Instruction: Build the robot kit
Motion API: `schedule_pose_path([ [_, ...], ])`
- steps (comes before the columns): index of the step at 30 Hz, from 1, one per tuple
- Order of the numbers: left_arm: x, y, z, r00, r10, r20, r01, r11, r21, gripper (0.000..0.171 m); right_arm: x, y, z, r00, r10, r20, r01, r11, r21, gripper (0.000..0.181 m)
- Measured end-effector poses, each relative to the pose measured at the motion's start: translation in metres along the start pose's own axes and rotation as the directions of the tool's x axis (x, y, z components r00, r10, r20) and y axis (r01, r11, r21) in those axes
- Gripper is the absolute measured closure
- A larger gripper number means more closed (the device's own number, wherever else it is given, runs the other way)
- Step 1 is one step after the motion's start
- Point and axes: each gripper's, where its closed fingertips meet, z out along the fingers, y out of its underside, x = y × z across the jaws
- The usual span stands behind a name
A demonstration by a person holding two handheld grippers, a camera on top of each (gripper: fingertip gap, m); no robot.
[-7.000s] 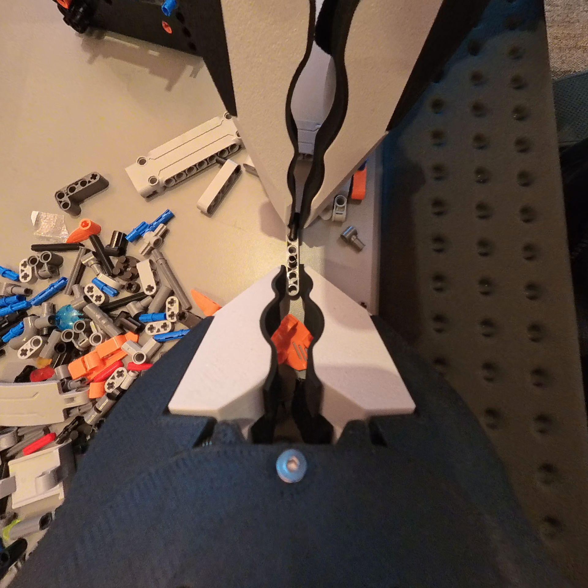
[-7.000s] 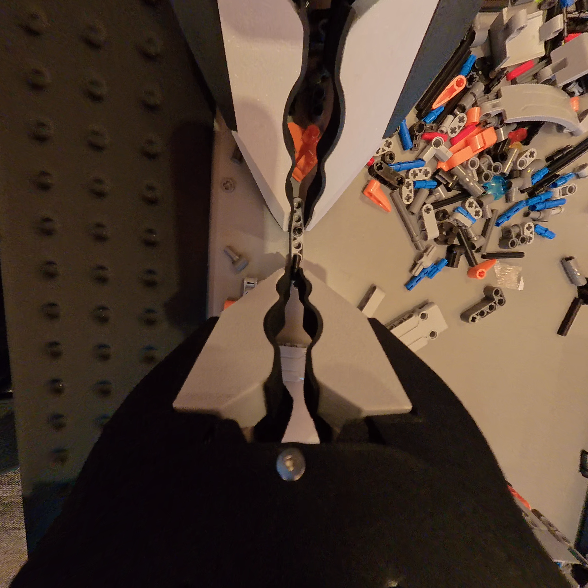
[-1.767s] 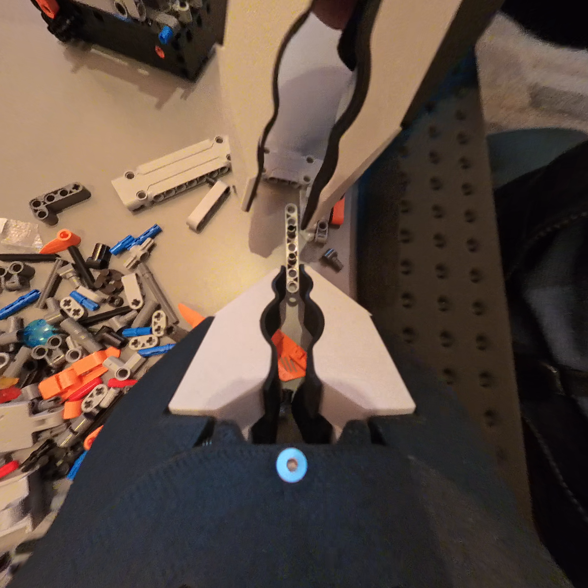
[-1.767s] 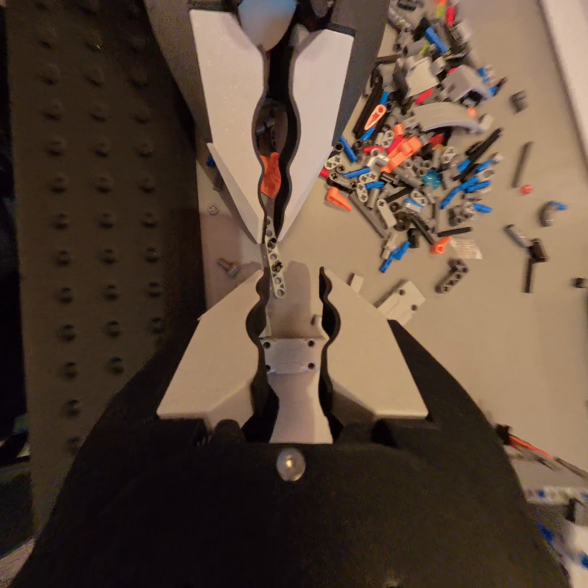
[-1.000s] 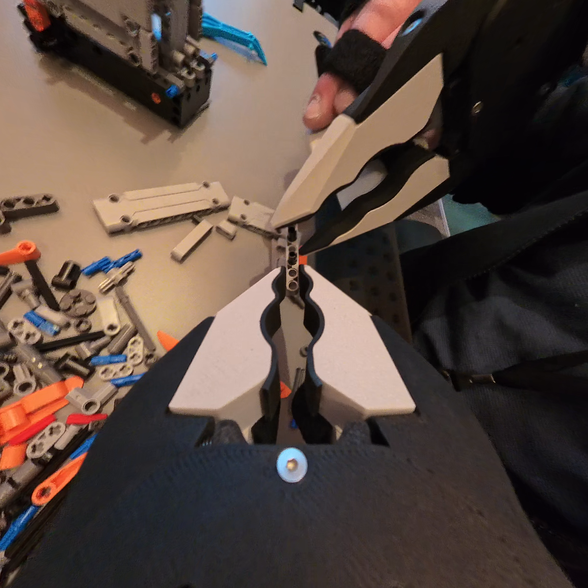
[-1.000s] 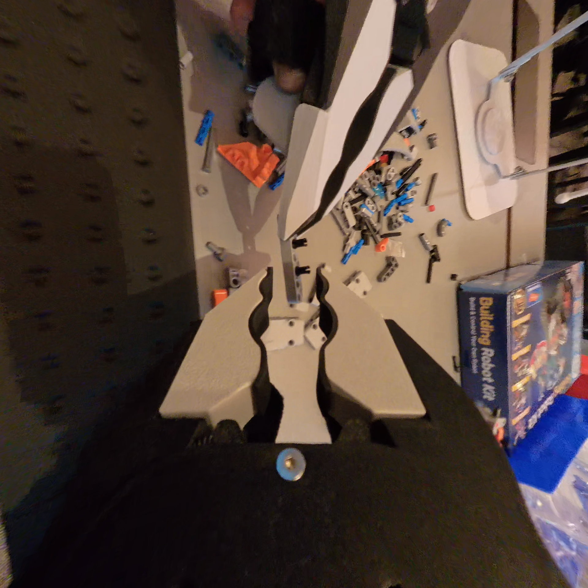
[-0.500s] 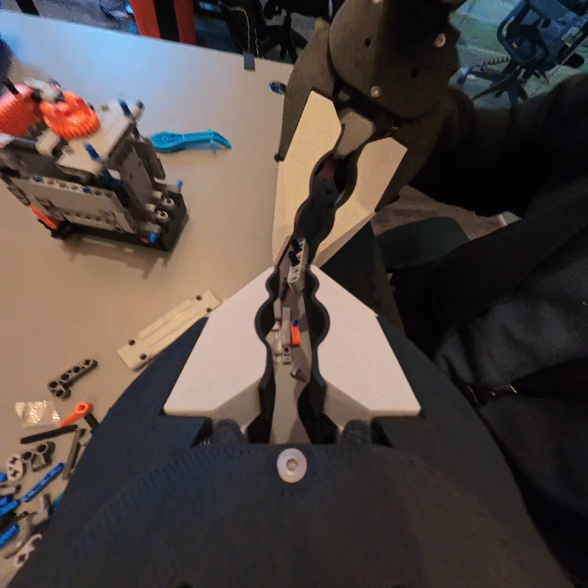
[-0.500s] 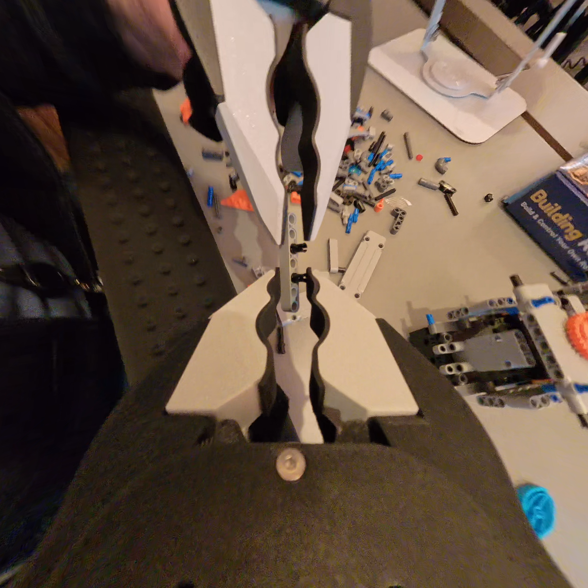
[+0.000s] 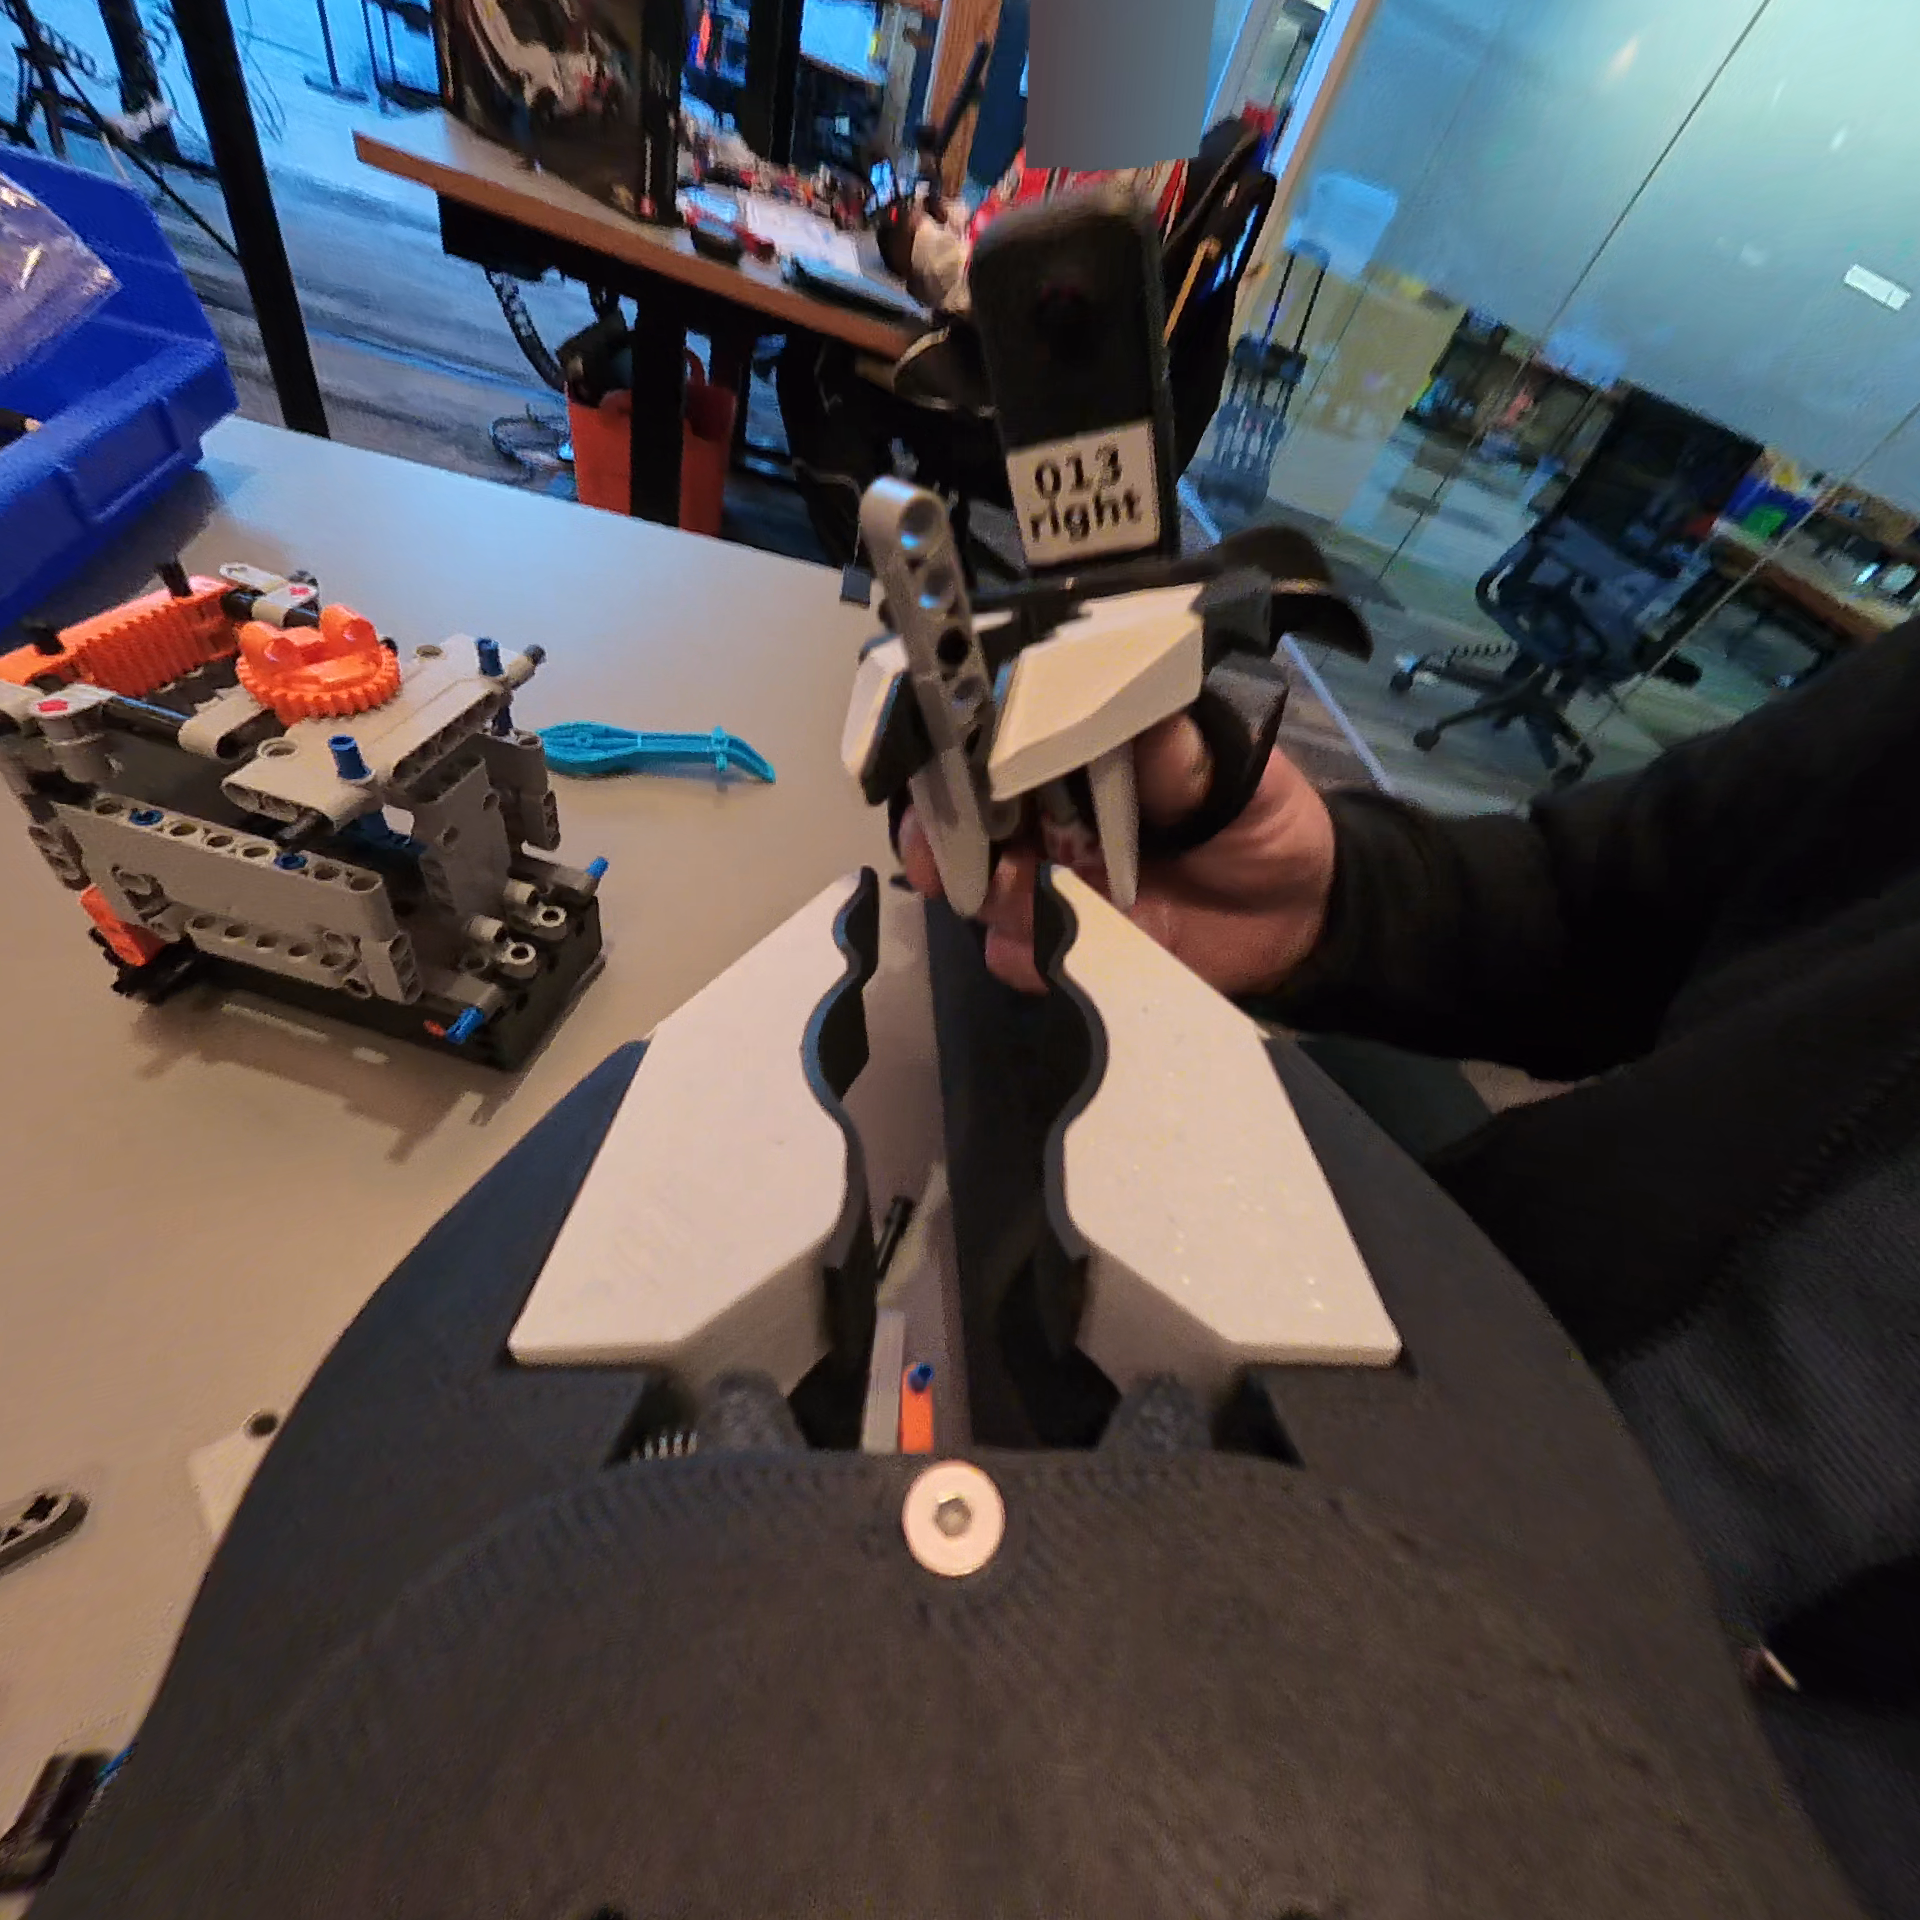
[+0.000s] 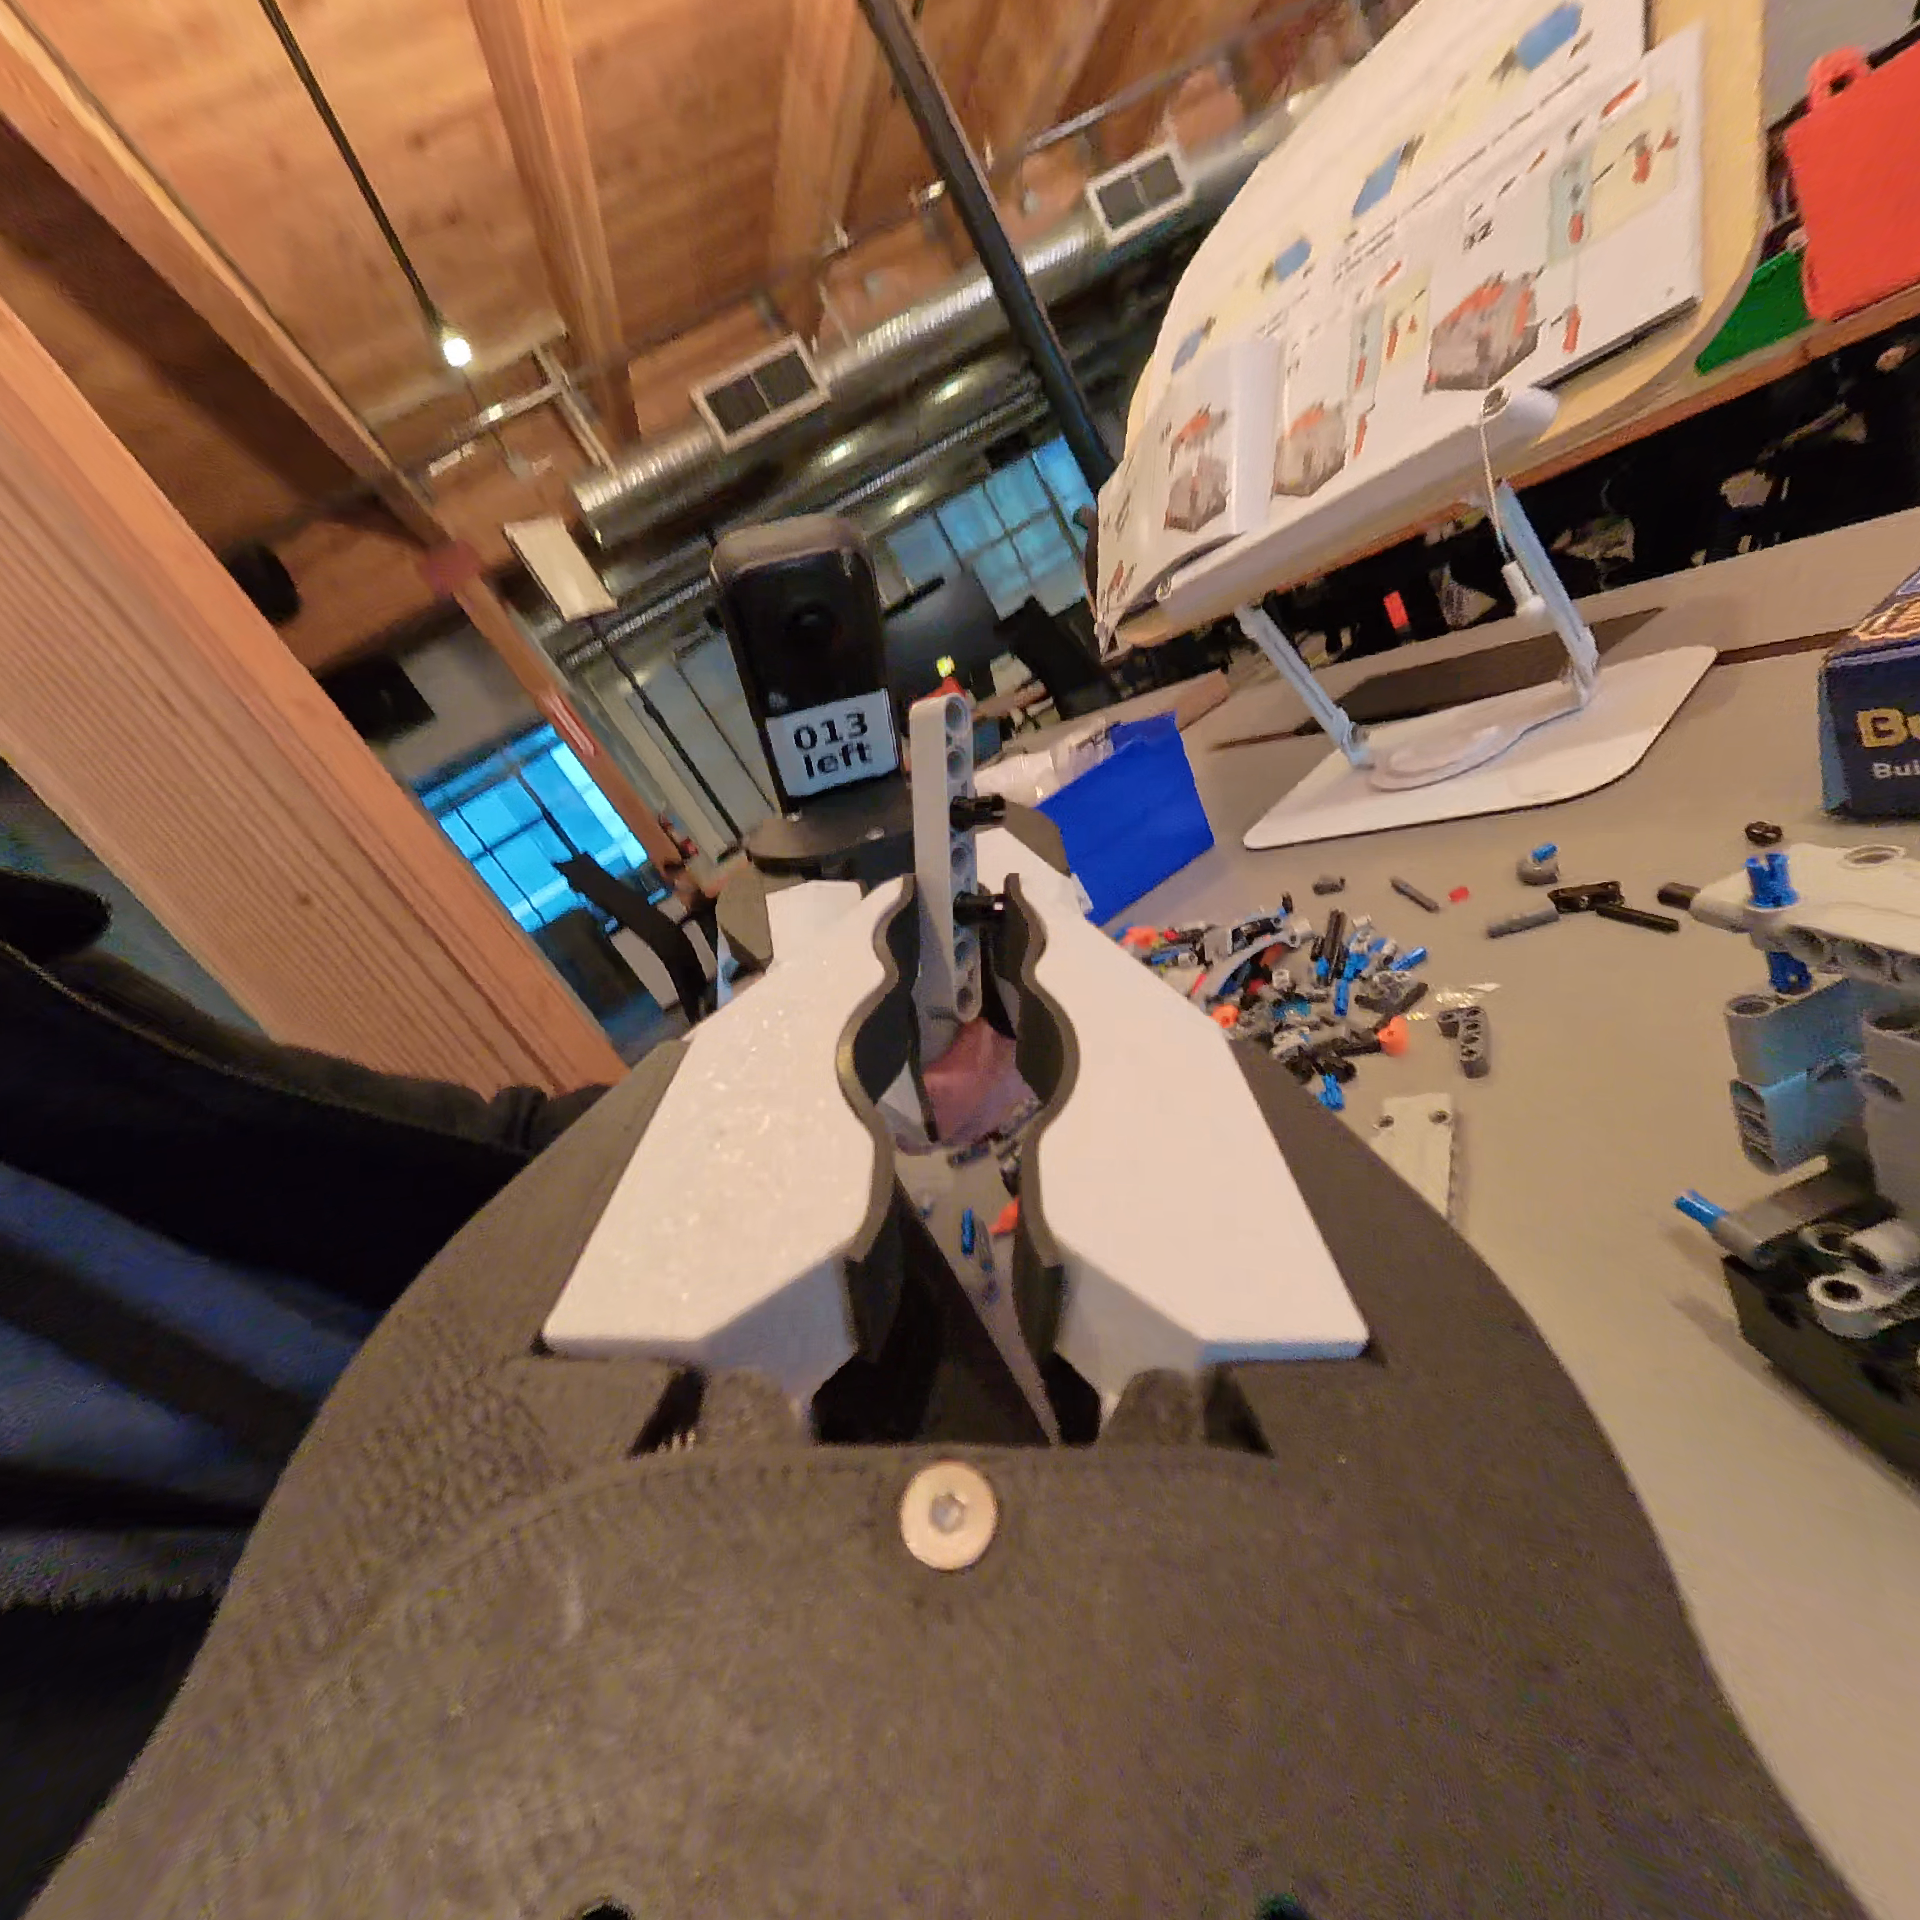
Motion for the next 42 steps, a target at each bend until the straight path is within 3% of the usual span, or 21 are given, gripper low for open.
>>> schedule_pose_path([
  [3, -0.003, -0.014, -0.003, 0.998, 0.018, 0.065, -0.025, 0.995, 0.099, 0.152, 0.004, 0.001, 0.002, 0.998, -0.021, -0.056, 0.024, 0.998, 0.052, 0.168],
  [5, -0.002, -0.014, -0.001, 0.997, 0.007, 0.080, -0.016, 0.995, 0.104, 0.151, 0.006, 0.000, 0.002, 0.992, -0.066, -0.104, 0.073, 0.995, 0.072, 0.168],
  [9, -0.002, -0.017, -0.001, 0.994, 0.002, 0.108, -0.018, 0.989, 0.146, 0.164, 0.005, -0.001, 0.006, 0.985, -0.105, -0.140, 0.118, 0.990, 0.082, 0.167],
  [14, -0.002, -0.012, -0.007, 0.999, -0.041, 0.025, 0.039, 0.995, 0.087, 0.165, 0.004, -0.014, -0.005, 0.990, -0.085, -0.112, 0.095, 0.992, 0.082, 0.155],
  [17, -0.004, -0.001, -0.011, 0.999, -0.036, 0.006, 0.036, 0.999, -0.024, 0.165, 0.005, -0.019, -0.018, 0.957, -0.249, -0.152, 0.244, 0.969, -0.051, 0.156],
  [18, -0.004, 0.004, -0.011, 0.999, -0.033, -0.001, 0.032, 0.997, -0.076, 0.165, 0.005, -0.017, -0.021, 0.907, -0.380, -0.183, 0.356, 0.922, -0.153, 0.156],
  [19, -0.005, 0.007, -0.012, 1.000, -0.023, 0.004, 0.024, 0.993, -0.114, 0.165, 0.006, -0.014, -0.023, 0.817, -0.541, -0.202, 0.481, 0.831, -0.279, 0.157],
  [22, -0.003, 0.017, -0.013, 1.000, -0.020, -0.014, 0.016, 0.967, -0.254, 0.165, 0.004, -0.006, -0.030, 0.440, -0.892, -0.101, 0.699, 0.411, -0.585, 0.158],
  [24, -0.002, 0.021, -0.013, 0.998, -0.042, -0.037, 0.027, 0.941, -0.338, 0.165, 0.001, -0.001, -0.030, 0.250, -0.968, 0.010, 0.726, 0.181, -0.664, 0.158],
  [28, 0.000, 0.029, -0.009, 0.995, -0.076, -0.071, 0.033, 0.879, -0.475, 0.165, 0.008, 0.018, -0.031, 0.035, -0.980, 0.197, 0.685, -0.120, -0.719, 0.161],
  [30, -0.002, 0.036, -0.005, 0.994, -0.080, -0.070, 0.030, 0.844, -0.536, 0.165, 0.018, 0.024, -0.034, -0.017, -0.971, 0.240, 0.652, -0.192, -0.733, 0.161],
  [34, -0.008, 0.042, 0.002, 0.992, -0.105, -0.072, 0.040, 0.794, -0.607, 0.165, 0.031, 0.033, -0.038, -0.039, -0.959, 0.281, 0.620, -0.243, -0.746, 0.168],
  [42, -0.016, 0.042, 0.006, 0.992, -0.095, -0.087, 0.008, 0.724, -0.690, 0.166, 0.033, 0.031, -0.043, -0.084, -0.949, 0.303, 0.618, -0.288, -0.731, 0.155],
])
